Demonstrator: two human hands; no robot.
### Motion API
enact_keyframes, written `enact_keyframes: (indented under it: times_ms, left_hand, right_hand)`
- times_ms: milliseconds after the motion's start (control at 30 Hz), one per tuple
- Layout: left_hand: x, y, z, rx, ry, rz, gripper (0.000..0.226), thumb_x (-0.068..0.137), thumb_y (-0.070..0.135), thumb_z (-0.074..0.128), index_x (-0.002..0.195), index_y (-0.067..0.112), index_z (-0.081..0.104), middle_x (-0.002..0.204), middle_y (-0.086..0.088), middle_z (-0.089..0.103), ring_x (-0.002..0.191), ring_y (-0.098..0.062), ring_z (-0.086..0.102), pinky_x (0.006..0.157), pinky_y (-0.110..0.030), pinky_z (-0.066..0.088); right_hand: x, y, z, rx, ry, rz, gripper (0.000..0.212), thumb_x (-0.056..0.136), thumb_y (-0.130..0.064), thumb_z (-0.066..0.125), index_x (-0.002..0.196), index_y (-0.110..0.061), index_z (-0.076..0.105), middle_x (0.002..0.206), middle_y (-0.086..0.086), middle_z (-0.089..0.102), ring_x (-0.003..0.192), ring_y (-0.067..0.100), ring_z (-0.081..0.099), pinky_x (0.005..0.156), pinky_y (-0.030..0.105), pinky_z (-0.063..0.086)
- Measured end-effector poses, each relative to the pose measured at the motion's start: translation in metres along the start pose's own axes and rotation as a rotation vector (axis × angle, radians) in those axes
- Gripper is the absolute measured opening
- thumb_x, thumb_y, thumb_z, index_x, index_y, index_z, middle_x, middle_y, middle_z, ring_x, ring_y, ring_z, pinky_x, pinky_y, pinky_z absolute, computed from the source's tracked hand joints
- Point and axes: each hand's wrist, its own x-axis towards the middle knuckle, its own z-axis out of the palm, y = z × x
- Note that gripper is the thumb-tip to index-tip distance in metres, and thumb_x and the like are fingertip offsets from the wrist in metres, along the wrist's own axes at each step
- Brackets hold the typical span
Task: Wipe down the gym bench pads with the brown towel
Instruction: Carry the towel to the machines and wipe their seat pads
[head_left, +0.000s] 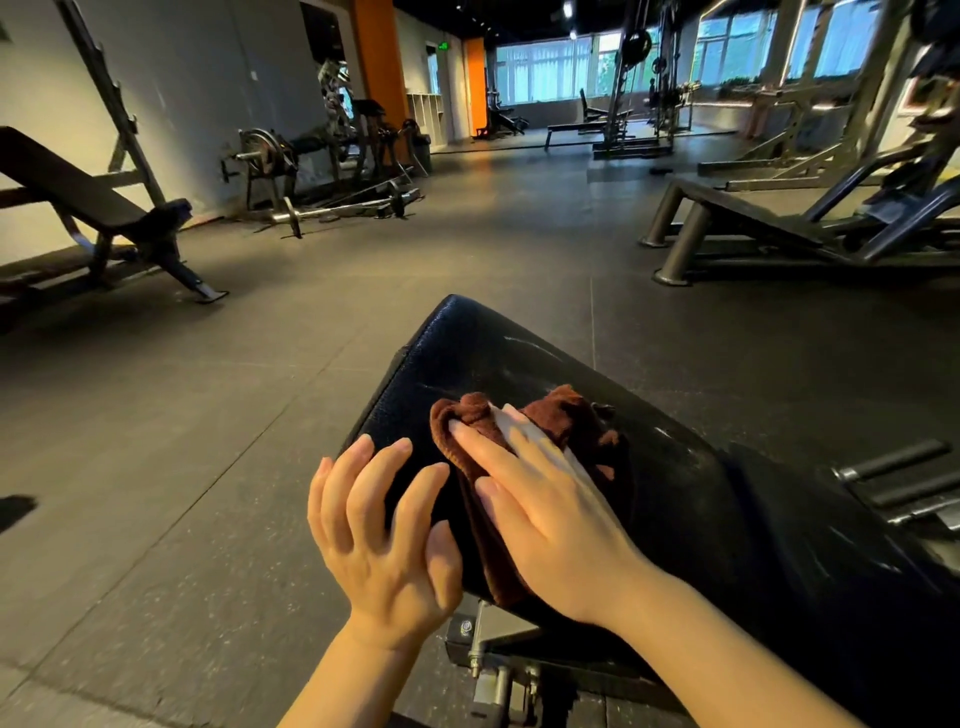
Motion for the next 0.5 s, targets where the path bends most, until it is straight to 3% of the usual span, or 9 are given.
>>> enact_keyframes:
  times_ms: [233,500]
  left_hand:
    - [-0.001,0.001,0.007,-0.003,0.029,-0.038,0.041,0.102,0.036,0.026,0.116,0.013,0.058,0.122,-0.01,0.053,0.128,-0.027,0.041,0.103,-0.058,0.035]
    - [0.001,0.005,0.0,0.01,-0.009,-0.048,0.041,0.102,0.034,0.024,0.116,0.018,0.059,0.123,-0.009,0.051,0.131,-0.026,0.037,0.105,-0.057,0.032]
  right_hand:
    - [0.078,-0.033,-0.006,-0.058,-0.062,0.191,0.046,0.107,-0.043,0.018,0.152,-0.05,0.013,0.165,-0.012,-0.011,0.149,0.009,-0.016,0.118,0.054,-0.006]
    - [0.012,0.023,-0.018,0.01,0.041,0.318,0.044,0.105,-0.041,0.024,0.148,-0.051,0.022,0.164,-0.014,0.0,0.15,0.008,-0.004,0.123,0.044,0.006]
